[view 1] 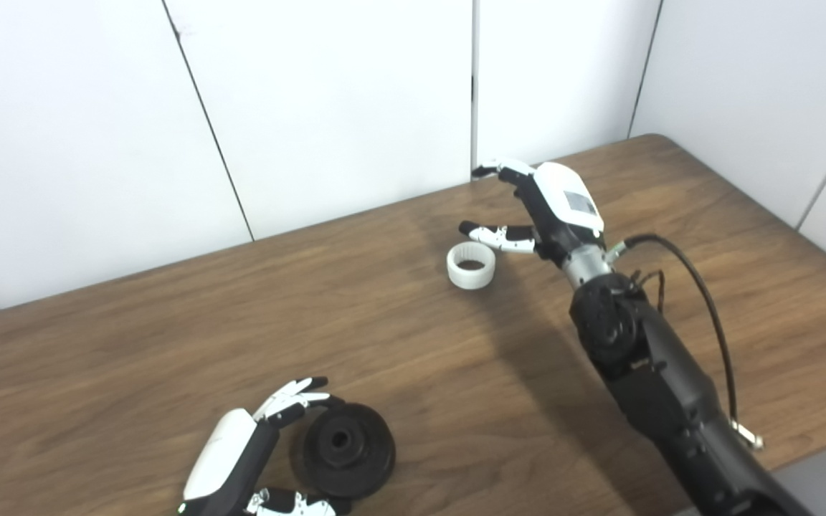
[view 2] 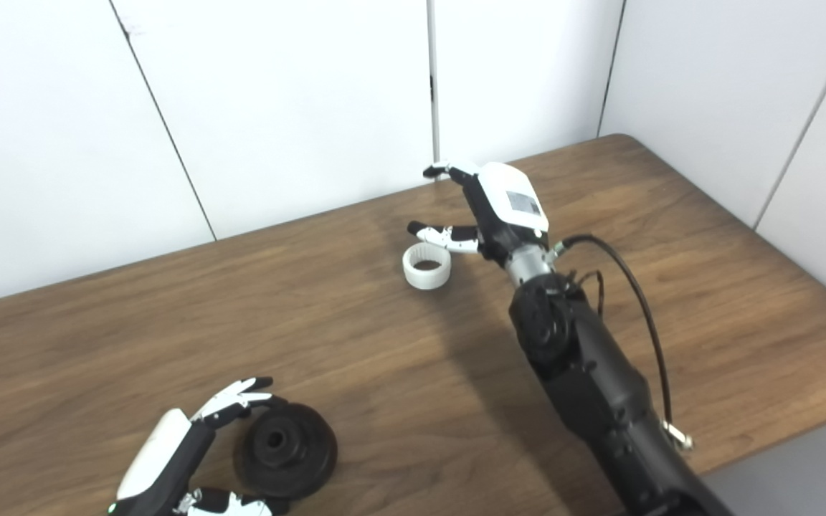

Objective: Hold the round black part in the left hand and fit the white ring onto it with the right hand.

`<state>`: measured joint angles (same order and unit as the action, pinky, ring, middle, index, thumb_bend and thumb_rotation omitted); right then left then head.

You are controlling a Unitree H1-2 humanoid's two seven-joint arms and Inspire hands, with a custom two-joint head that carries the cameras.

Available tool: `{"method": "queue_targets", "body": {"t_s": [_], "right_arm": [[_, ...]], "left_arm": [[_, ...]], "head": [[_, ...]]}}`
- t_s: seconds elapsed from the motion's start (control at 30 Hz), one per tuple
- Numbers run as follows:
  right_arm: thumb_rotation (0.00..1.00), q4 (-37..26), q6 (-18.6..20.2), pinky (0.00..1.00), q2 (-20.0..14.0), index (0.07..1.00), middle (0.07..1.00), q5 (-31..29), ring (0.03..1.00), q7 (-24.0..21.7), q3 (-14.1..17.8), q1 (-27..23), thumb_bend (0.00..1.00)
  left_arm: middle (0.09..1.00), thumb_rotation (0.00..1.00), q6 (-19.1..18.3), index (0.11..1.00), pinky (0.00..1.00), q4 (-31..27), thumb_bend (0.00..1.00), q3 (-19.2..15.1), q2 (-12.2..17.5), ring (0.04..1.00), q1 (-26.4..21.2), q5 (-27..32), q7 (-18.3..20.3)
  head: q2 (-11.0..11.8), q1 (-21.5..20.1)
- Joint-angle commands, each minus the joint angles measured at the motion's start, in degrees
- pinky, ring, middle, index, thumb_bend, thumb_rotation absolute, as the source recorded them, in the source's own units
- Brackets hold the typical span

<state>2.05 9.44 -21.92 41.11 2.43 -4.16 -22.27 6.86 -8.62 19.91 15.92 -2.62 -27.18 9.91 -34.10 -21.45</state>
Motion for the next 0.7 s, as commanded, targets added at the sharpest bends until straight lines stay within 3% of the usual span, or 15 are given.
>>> {"method": "queue_targets", "body": {"t_s": [0.0,0.1,0.3,0.67], "right_arm": [[0.53,0.4,-1.0,0.76,-2.3,0.86,0.912,0.5,0.91,-2.0,-1.2,-3.9,0.65],[0.65,2.5,0.3,0.85,-4.2,0.92,0.958,0.3,0.966,-6.0,-3.1,-5.3,0.8],[0.7,6.5,0.6,0.91,-7.3,0.954,0.999,0.0,1.0,-12.0,-5.8,-7.6,0.97],[0.72,10.3,0.1,0.95,-10.0,0.903,1.0,-0.6,1.0,-17.7,-9.2,-8.8,1.0]], "left_arm": [[0.896,0.07,-1.1,0.491,0.77,0.5,0.52,0.1,0.3,0.927,0.1,-0.5,1.6],[0.9,0.07,-1.4,0.491,0.77,0.2,0.52,0.1,0.2,0.932,0.0,-0.6,1.8],[0.901,0.07,-1.7,0.492,0.77,0.1,0.52,-0.1,0.1,0.934,0.0,-0.6,1.9],[0.896,0.07,-1.6,0.492,0.76,0.0,0.52,-0.5,-0.3,0.923,0.1,-0.9,1.9]], "head": [[-0.1,0.1],[-0.2,0.4],[-0.4,0.9],[-0.6,1.4]]}}
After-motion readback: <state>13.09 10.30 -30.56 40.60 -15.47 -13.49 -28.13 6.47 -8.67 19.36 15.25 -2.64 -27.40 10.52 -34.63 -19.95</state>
